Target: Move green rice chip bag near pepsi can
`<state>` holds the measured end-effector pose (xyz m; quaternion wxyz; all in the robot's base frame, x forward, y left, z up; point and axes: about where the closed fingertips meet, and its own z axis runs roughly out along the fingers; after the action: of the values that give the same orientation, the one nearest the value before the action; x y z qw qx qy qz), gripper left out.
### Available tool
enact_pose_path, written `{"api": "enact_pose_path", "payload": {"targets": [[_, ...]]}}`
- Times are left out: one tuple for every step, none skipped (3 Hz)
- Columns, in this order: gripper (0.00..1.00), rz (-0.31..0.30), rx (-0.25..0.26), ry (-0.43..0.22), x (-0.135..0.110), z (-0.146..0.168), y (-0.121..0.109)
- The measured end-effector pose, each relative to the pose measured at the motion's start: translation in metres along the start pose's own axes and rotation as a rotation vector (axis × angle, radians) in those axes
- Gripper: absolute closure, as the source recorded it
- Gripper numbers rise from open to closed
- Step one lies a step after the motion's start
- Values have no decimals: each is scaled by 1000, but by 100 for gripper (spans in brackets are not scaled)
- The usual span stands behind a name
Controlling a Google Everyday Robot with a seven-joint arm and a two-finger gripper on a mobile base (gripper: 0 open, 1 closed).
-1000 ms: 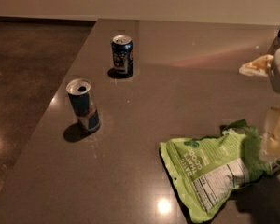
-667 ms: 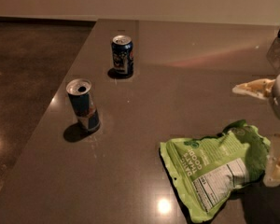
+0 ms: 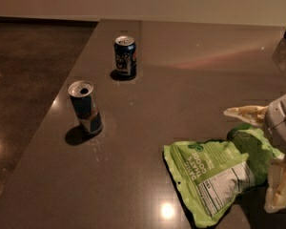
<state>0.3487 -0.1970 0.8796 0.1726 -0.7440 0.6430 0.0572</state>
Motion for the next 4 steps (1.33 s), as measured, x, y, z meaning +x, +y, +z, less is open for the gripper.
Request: {"api": "enact_pose_path", "payload": {"targets": [[18,-31,-23,24,-3,14,5],[41,-44,-38,57,-5,21,7],[65,-25,-41,101,-9,19,1],[87,12,-28,123,-16,12,-20]]}}
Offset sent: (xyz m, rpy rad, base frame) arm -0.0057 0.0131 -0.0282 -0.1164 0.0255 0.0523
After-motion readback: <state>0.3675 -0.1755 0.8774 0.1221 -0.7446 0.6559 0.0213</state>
